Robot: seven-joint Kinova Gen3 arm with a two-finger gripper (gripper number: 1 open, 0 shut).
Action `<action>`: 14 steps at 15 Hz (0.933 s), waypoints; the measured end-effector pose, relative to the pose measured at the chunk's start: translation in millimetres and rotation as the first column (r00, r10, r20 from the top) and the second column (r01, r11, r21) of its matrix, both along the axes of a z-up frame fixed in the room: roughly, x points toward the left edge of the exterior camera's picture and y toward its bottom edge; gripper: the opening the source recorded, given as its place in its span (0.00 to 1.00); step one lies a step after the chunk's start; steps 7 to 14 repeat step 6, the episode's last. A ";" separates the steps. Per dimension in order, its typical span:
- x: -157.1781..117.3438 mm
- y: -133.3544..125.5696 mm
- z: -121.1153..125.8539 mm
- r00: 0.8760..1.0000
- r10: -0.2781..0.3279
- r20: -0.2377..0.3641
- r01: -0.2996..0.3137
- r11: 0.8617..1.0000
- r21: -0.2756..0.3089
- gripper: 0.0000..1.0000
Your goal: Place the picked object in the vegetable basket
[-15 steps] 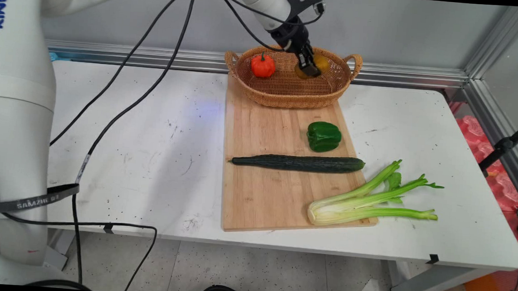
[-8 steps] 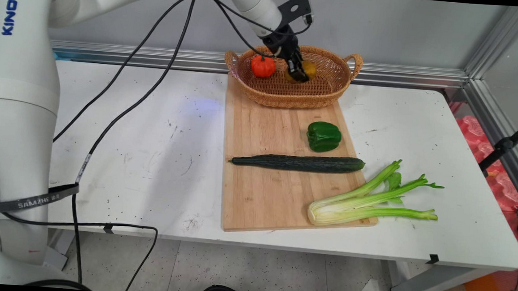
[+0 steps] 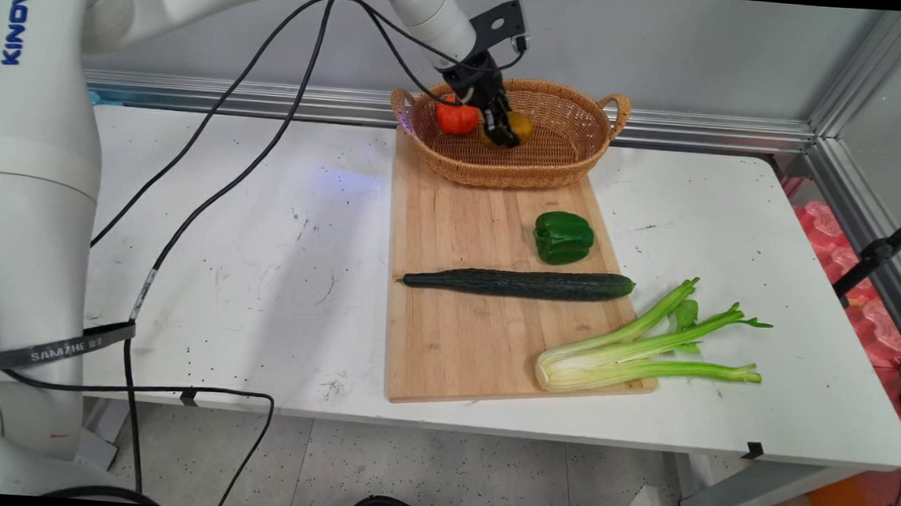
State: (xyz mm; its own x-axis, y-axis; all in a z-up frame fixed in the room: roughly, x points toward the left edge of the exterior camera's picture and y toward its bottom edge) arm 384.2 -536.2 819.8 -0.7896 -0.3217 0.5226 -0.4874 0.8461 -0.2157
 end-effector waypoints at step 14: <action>6.5 2.4 -2.6 1.000 -0.008 0.018 0.007 1.000 0.009 1.00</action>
